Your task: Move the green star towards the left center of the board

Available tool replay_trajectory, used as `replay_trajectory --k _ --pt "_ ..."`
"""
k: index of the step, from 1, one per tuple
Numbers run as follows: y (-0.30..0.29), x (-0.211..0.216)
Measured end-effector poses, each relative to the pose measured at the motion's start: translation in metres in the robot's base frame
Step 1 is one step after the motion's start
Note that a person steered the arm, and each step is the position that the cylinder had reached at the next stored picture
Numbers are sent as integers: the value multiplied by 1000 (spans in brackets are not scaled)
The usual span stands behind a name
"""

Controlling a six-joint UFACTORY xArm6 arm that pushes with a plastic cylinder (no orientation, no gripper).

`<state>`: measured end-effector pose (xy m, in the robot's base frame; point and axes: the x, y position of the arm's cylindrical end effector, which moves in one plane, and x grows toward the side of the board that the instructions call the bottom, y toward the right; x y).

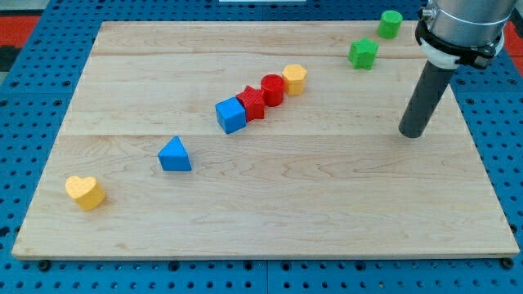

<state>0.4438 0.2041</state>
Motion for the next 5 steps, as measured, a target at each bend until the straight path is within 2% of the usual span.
replay_trajectory --k 5 --pt "14 0"
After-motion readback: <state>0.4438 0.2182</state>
